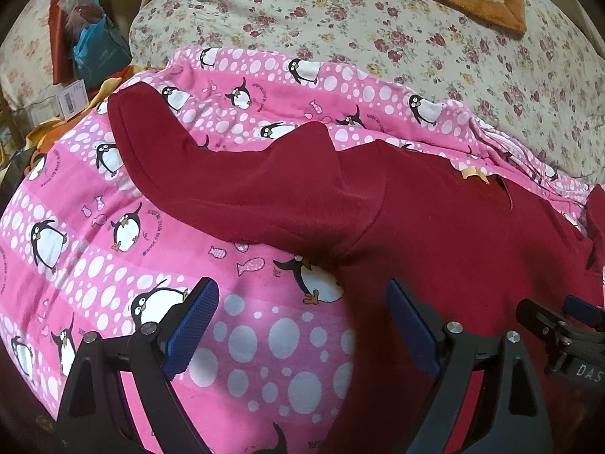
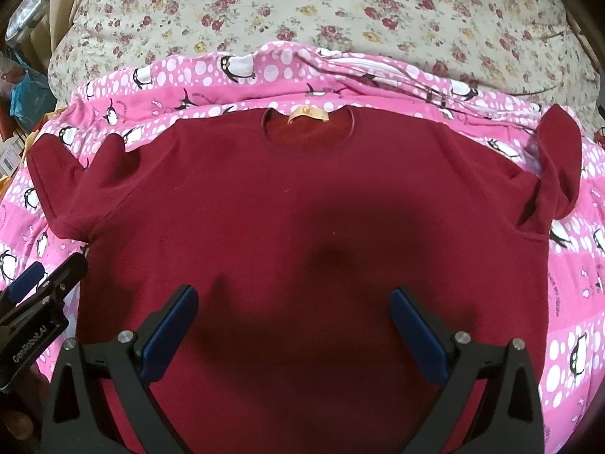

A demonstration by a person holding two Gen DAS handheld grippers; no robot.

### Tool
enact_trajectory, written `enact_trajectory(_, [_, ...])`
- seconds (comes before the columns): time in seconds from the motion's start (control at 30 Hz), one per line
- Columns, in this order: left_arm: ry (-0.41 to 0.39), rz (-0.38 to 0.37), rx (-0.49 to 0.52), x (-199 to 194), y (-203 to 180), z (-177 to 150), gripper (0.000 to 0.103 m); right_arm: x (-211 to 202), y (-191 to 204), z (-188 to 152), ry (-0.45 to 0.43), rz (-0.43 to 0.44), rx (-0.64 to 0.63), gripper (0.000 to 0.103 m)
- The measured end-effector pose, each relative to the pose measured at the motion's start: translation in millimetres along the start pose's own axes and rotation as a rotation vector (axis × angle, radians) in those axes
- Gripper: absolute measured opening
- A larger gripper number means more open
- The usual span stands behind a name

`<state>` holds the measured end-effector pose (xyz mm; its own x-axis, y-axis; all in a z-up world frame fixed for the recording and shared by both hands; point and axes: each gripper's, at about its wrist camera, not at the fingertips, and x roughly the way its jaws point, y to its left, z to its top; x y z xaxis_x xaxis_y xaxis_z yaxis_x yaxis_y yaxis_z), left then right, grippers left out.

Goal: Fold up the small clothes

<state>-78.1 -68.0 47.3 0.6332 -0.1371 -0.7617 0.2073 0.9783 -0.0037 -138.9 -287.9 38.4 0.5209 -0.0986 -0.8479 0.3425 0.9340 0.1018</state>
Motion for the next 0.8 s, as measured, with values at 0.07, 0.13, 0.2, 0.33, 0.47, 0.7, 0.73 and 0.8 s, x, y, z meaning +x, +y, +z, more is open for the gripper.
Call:
enact_trajectory(0.07, [0.001,-0.001,0.002,-0.3,0.3,0.3,0.073,0.7,0.0,0.6,0.000,-0.005,0.004,0.103])
enact_trajectory(0.13, [-0.001,-0.001,0.000,-0.4,0.3,0.5,0.073,1.4,-0.3,1.6,0.000,-0.009,0.012,0.103])
enact_trajectory(0.2, [-0.007,0.003,-0.002,-1.0,0.4,1.8,0.073,2.2,0.1,2.5,0.004,-0.003,0.021,0.103])
enact_trajectory(0.33, [-0.011,0.018,-0.013,-1.0,3.9,4.3,0.073,4.5,2.1,4.7,0.019,0.018,0.040,0.103])
enact_trajectory(0.47, [-0.004,0.025,-0.024,0.6,7.0,4.9,0.073,6.8,7.1,4.0,0.025,0.019,0.035,0.103])
enact_trajectory(0.7, [-0.002,0.032,-0.020,1.4,7.5,5.1,0.073,7.3,10.2,4.3,0.024,0.014,0.018,0.103])
enact_trajectory(0.73, [-0.002,0.032,-0.021,1.4,7.5,5.1,0.073,7.3,10.4,4.5,0.024,0.014,0.016,0.103])
enact_trajectory(0.8, [-0.001,0.033,-0.020,1.7,8.7,5.5,0.073,7.3,10.9,4.5,0.022,0.012,0.014,0.103])
